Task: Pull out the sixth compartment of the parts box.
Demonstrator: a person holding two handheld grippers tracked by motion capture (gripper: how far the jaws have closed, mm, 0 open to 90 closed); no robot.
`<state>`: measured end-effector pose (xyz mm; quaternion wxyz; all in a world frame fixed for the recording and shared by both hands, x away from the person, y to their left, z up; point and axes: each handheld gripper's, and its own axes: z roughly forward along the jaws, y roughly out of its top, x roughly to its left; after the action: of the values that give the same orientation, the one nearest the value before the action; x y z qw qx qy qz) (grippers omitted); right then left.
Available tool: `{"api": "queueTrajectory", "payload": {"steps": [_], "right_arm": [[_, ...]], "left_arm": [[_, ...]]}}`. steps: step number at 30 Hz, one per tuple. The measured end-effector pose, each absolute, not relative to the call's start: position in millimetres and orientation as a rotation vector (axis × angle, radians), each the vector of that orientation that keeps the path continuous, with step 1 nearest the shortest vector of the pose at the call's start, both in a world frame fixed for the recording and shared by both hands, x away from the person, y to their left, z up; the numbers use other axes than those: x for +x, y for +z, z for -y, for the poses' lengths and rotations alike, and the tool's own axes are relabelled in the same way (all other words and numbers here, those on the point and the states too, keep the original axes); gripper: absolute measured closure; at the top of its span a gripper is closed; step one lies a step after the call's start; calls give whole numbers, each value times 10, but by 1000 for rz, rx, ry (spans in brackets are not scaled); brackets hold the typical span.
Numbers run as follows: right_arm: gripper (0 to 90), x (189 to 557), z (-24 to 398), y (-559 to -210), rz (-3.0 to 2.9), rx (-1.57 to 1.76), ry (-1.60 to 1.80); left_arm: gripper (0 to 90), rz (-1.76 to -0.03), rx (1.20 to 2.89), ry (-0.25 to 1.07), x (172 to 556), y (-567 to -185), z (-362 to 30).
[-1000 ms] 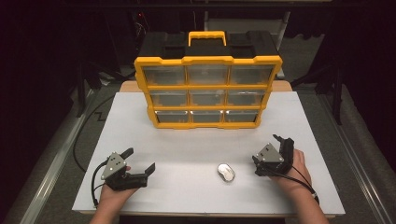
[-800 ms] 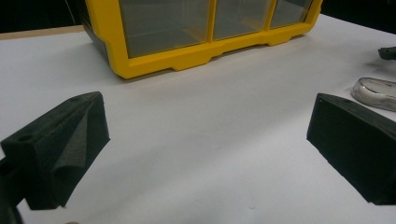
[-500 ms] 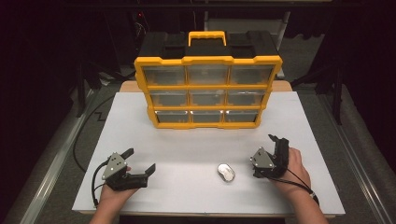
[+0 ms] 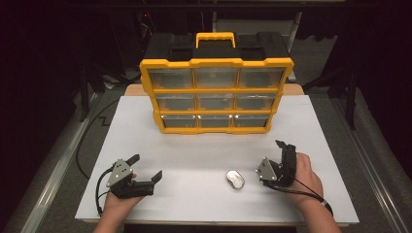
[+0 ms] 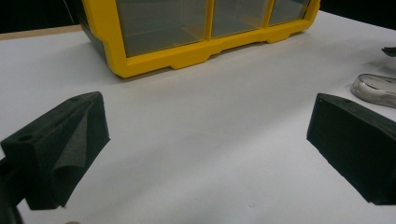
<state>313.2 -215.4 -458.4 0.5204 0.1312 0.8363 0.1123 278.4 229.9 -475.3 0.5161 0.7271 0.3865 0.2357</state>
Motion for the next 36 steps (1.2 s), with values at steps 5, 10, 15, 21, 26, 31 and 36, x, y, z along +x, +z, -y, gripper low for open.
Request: {"api": "queueTrajectory", "payload": {"steps": [5, 10, 15, 21, 26, 31, 36], "right_arm": [[2, 3106, 2114, -4583, -1987, 244, 223], [3, 3095, 2082, -4606, -1979, 196, 186], [4, 3080, 2057, -4617, -1984, 177, 147], [11, 3062, 2022, -4634, -1978, 147, 118], [23, 3055, 2012, -4655, -1983, 141, 97], [41, 3053, 2012, -4663, -1967, 116, 75], [62, 3055, 2002, -4664, -1957, 105, 71]], "left_arm": [[2, -925, 1738, 572, 2780, -4751, -2305], [2, -920, 1739, 573, 2778, -4752, -2310], [2, -920, 1739, 564, 2778, -4751, -2315], [2, -916, 1726, 568, 2772, -4744, -2317], [2, -914, 1728, 551, 2775, -4746, -2319], [2, -905, 1733, 560, 2774, -4750, -2307], [2, -900, 1730, 562, 2793, -4753, -2318]]}}
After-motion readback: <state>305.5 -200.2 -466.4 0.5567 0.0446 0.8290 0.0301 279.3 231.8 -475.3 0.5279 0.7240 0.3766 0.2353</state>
